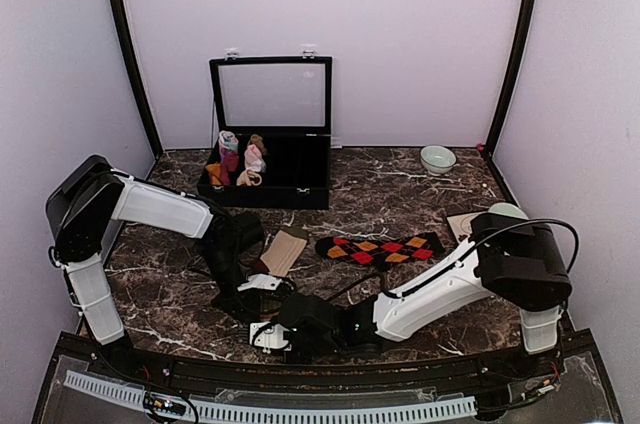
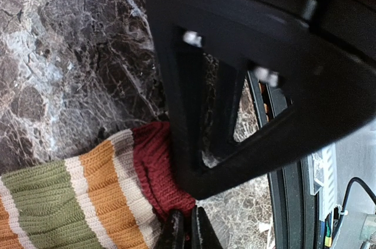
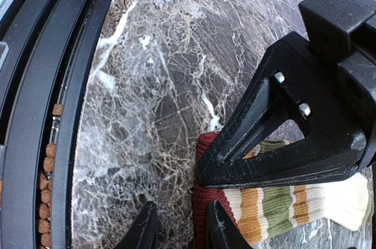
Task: Roll the socks
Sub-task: Roll the sock at the center of the board.
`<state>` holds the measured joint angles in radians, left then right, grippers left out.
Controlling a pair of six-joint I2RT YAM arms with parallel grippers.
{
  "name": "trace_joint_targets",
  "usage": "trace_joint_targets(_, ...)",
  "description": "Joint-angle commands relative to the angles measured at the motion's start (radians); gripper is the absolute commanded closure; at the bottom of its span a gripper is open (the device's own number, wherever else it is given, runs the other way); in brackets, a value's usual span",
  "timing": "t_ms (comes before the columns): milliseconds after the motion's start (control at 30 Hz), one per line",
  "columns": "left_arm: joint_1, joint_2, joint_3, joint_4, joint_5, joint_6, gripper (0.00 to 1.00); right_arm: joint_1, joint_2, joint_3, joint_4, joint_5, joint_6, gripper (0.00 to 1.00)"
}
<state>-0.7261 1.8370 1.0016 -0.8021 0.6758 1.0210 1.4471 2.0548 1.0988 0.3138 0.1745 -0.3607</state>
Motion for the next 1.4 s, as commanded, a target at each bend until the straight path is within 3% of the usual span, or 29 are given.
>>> trace_joint_targets(0, 0.006, 0.003, -0.005, -0.028, -0.041, 0.015, 0.98, -0.017, 0.014, -0.002, 0.038, -0.011, 0.018, 0.75)
trace_joint_targets(367, 0.006, -0.002, -0.007, -0.039, -0.053, 0.028, 0.97, -0.022, -0.006, -0.022, 0.053, 0.037, 0.011, 0.7)
trace_joint_targets(733, 0.006, -0.01, -0.007, -0.04, -0.056, 0.026, 0.98, -0.029, 0.027, -0.04, 0.034, 0.021, 0.035, 0.71)
trace_joint_targets(1100, 0.008, -0.027, -0.011, -0.046, -0.054, 0.024, 0.95, -0.038, 0.059, -0.121, 0.071, -0.028, 0.163, 0.82)
trace_joint_targets(1367, 0.022, -0.061, -0.021, -0.054, -0.015, 0.026, 0.85, -0.039, 0.094, -0.116, 0.051, -0.059, 0.221, 0.94)
